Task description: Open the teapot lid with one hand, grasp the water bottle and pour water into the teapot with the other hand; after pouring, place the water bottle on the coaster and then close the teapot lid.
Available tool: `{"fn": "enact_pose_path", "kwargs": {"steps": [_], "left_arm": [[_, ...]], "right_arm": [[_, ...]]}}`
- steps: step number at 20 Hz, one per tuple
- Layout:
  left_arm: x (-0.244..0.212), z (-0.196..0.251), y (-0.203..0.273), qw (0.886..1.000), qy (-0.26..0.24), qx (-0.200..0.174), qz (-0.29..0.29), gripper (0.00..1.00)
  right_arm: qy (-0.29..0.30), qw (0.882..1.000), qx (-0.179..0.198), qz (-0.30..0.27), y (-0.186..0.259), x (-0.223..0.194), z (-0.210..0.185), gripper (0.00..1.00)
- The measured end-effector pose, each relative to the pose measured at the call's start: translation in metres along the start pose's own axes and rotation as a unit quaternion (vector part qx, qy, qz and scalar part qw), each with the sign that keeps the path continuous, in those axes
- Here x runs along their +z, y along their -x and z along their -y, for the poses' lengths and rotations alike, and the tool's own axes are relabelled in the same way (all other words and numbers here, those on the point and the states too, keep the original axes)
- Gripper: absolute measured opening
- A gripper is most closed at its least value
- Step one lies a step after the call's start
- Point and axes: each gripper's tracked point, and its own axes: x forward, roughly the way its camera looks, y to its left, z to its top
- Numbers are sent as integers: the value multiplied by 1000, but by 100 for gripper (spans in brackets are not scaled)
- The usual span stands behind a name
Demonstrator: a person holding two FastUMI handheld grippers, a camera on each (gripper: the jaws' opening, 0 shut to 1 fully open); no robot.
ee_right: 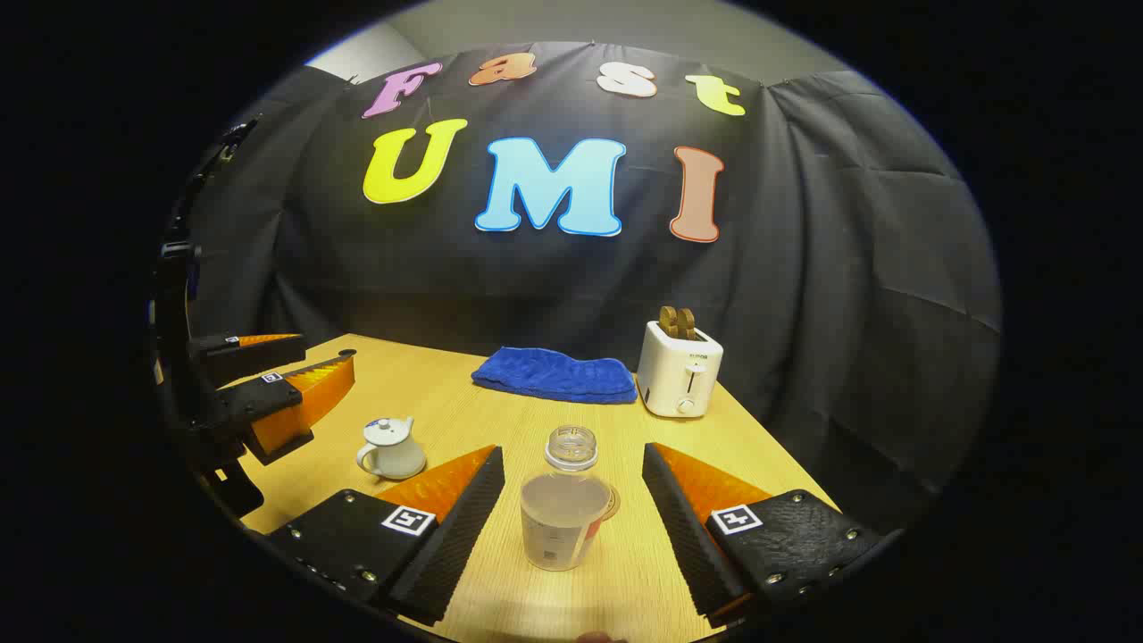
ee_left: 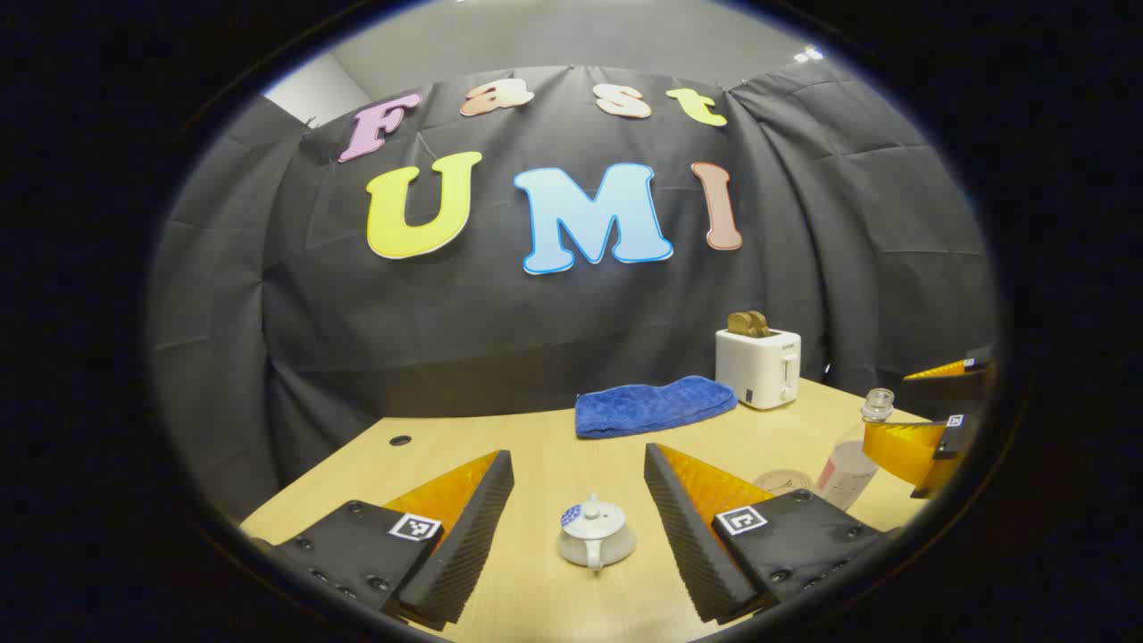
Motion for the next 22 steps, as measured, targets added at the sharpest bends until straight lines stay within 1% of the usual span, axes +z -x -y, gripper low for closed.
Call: {"fn": "enact_pose_path", "kwargs": {"steps": [15, 19, 22], "left_arm": [[4, 4, -1, 1000, 1, -8, 3, 100], [-3, 9, -7, 1000, 5, -11, -5, 100], [-13, 10, -20, 1000, 8, -12, -13, 100]], "right_arm": [[2, 1000, -2, -16, 3, -11, 3, 96], [5, 1000, 0, -22, 1, -13, 3, 96], [0, 1000, 1, -28, -4, -17, 5, 96]]}}
